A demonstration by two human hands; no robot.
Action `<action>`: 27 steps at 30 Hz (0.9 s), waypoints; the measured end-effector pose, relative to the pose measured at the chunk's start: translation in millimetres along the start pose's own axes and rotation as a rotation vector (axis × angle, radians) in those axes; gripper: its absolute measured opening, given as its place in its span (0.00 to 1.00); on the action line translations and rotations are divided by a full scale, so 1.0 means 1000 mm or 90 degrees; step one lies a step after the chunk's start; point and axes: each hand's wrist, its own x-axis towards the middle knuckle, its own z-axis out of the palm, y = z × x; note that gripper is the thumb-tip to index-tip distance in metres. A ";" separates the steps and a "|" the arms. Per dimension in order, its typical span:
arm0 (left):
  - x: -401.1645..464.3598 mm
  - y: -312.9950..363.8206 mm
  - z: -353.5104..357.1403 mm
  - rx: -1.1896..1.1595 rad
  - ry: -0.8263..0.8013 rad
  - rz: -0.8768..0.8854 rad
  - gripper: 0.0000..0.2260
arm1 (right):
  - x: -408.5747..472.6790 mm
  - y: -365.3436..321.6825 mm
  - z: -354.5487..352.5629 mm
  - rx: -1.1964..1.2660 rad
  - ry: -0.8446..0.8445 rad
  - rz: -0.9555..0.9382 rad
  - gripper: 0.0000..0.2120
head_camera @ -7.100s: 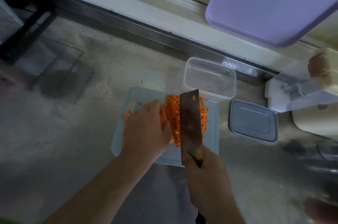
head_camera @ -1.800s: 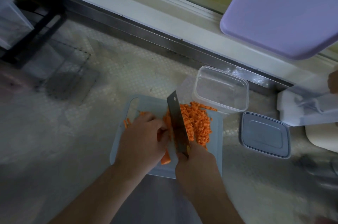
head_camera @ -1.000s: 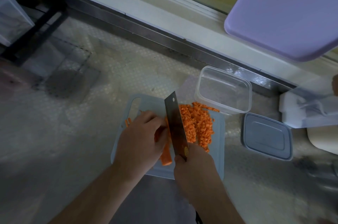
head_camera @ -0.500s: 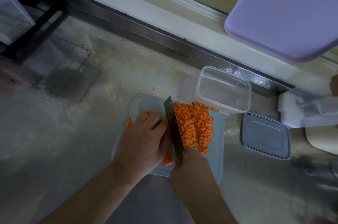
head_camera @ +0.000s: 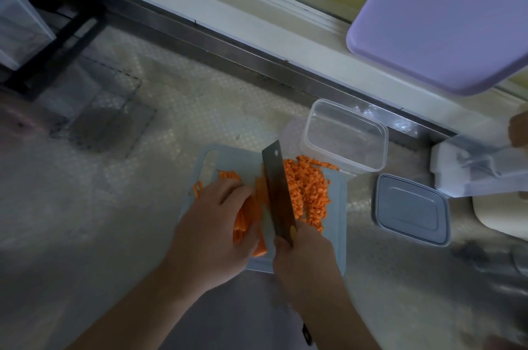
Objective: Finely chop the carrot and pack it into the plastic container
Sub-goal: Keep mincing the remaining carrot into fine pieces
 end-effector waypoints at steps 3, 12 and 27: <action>-0.008 0.001 -0.001 -0.014 -0.024 0.001 0.25 | -0.002 0.008 -0.003 0.009 -0.006 -0.003 0.02; 0.012 0.009 -0.005 -0.015 -0.044 -0.005 0.19 | -0.003 0.011 0.000 0.030 0.001 -0.010 0.05; 0.016 -0.002 -0.016 0.103 -0.113 0.057 0.25 | 0.002 0.010 0.001 0.058 -0.012 -0.016 0.05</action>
